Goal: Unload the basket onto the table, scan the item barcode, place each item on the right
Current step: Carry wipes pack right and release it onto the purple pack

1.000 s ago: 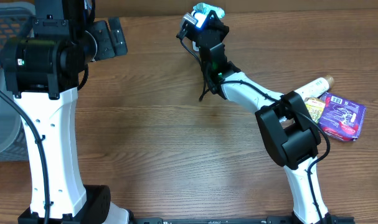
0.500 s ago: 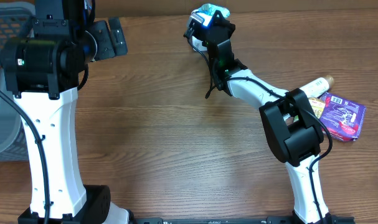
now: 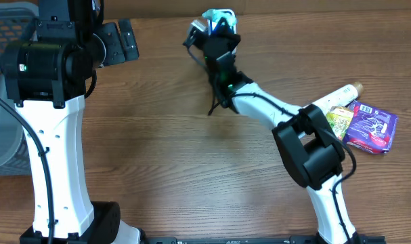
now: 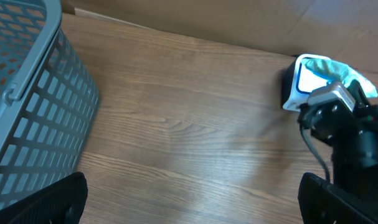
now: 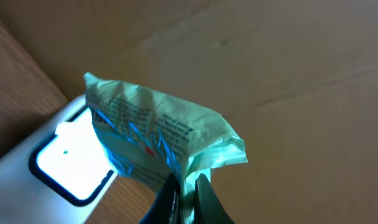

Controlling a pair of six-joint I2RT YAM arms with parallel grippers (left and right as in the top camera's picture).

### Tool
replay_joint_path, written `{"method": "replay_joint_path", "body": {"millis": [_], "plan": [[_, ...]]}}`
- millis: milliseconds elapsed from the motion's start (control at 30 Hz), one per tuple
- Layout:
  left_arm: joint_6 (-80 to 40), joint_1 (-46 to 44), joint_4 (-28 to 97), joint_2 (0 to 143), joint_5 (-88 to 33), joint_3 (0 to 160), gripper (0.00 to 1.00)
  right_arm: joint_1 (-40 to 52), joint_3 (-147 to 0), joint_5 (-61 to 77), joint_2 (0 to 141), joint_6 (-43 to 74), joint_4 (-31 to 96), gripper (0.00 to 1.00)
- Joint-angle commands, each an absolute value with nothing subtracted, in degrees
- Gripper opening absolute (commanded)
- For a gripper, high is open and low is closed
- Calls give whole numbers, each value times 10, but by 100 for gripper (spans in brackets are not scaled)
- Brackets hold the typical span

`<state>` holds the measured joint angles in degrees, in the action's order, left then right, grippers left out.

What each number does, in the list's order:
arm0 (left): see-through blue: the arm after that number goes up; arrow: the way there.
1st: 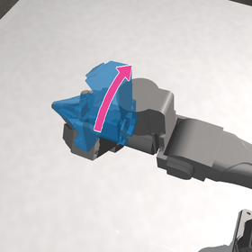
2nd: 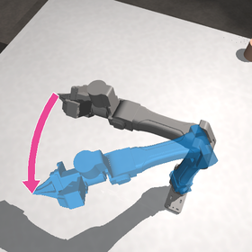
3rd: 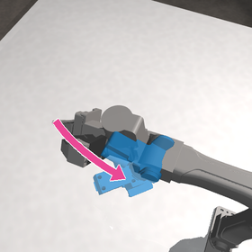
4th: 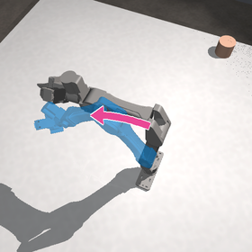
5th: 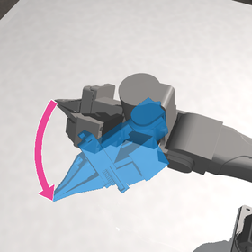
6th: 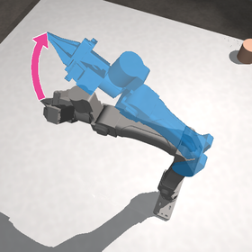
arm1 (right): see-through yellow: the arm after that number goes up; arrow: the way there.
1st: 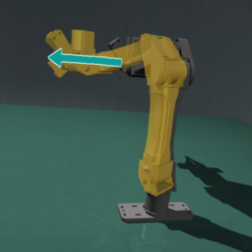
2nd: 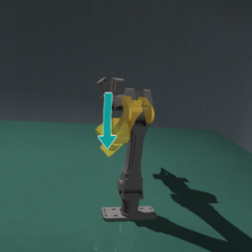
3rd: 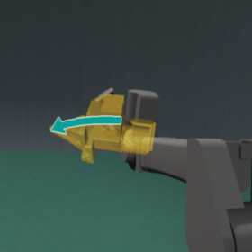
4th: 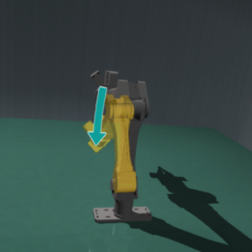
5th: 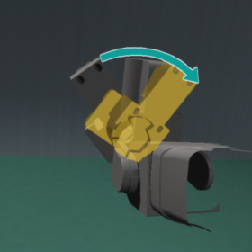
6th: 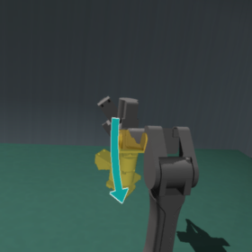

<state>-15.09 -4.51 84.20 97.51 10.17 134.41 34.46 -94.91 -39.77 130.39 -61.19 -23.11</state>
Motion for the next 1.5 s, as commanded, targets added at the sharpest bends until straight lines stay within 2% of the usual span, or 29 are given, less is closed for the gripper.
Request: {"method": "replay_joint_path", "body": {"millis": [0,167,267,333,367,467,567,767,1000,1167,1200,1267,1333,1467], "plan": [[-159,-46,840,981,109,1351,100,369,-957,-469,1177,-491,-209,4],[-159,-45,840,981,109,1351,100,397,-957,-400,1057,-316,13,4],[-159,-45,840,981,109,1351,100,383,-957,-264,981,-92,151,4],[-159,-45,840,981,109,1351,100,352,-957,-138,940,15,212,4],[-159,-45,840,981,109,1351,100,302,-957,-8,903,113,262,4],[-159,-45,840,981,109,1351,100,201,-957,115,864,233,347,4],[-159,-45,840,981,109,1351,99,108,-957,125,851,270,458,4],[-159,-45,840,981,109,1351,100,-36,-902,25,861,270,615,4],[-159,-45,840,981,109,1351,100,-146,-734,-6,862,270,556,4],[-159,-45,840,981,109,1351,100,-189,-693,-3,862,271,543,4],[-159,-45,840,981,109,1351,100,-194,-693,-3,862,270,546,16],[-159,-45,840,981,109,1351,100,-199,-698,6,860,270,556,50],[-159,-45,840,981,109,1351,99,-200,-710,22,860,270,570,58],[-159,-45,840,981,109,1351,100,-199,-763,53,853,269,623,58]]}}
